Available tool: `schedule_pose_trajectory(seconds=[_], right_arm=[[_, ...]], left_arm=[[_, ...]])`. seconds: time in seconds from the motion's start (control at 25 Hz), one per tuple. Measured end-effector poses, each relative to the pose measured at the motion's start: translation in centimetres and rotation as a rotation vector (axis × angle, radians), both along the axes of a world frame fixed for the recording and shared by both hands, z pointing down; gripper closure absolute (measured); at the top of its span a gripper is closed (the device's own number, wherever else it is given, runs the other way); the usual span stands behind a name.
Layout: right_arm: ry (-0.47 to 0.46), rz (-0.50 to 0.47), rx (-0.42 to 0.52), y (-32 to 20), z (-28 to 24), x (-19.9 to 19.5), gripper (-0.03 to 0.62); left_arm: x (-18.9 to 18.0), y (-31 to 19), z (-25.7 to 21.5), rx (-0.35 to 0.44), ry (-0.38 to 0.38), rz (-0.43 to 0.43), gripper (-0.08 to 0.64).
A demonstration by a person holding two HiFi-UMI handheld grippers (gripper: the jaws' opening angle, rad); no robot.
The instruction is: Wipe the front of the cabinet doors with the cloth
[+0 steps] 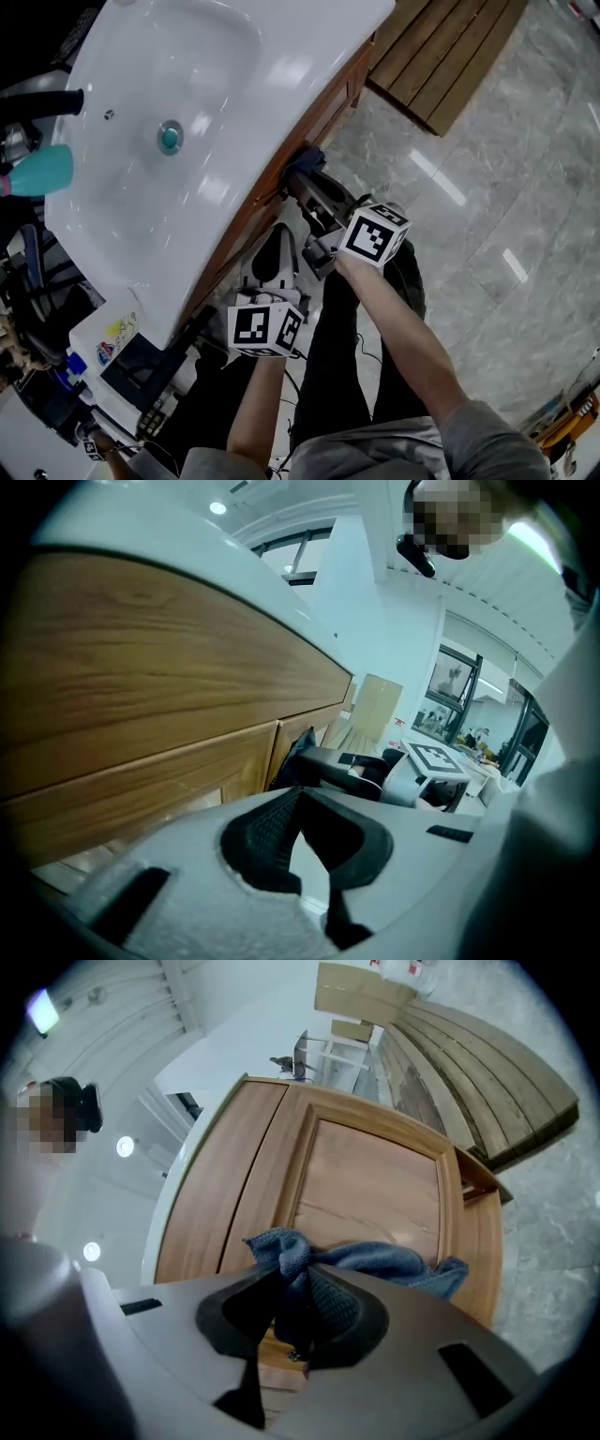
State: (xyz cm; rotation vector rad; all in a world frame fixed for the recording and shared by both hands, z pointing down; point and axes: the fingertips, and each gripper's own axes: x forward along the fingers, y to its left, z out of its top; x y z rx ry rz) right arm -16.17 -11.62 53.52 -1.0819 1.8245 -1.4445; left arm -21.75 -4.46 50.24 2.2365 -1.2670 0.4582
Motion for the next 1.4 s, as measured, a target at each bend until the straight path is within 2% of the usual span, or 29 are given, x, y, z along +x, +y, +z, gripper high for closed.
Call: schedule_pose_trajectory(seconds=[0.2,0.36,0.68,0.96,1.24,1.4], right_arm=[[-0.134,0.022,0.02,0.0,-2.8,-0.4,0.515],[-0.18,0.012,0.016,0.4,-4.4,-0.7,0.515],[-0.163,-0.042,0.008,0.7,-5.6,-0.6,0.515],[-0.085,-0.08,0.027,2.2,-9.1,1.0,0.514],[0.095,-0.148,0.119,4.2,-16.5,3.3,0.514],[0.23,-0.2,0.196,5.0,-21.1,3.9,0.514]], left_arm=[[0.1,0.3,-1.7,0.011,0.002,-0.016,0.552],[0.2,0.8,-3.3,0.012,0.002,-0.034,0.552],[0.2,1.0,-5.9,0.026,0.004,-0.072,0.552],[0.4,1.1,-9.4,0.049,0.011,-0.078,0.552],[1.7,1.5,-14.8,0.076,0.026,-0.084,0.552],[2.7,1.4,-18.6,0.119,0.041,-0.073,0.552]])
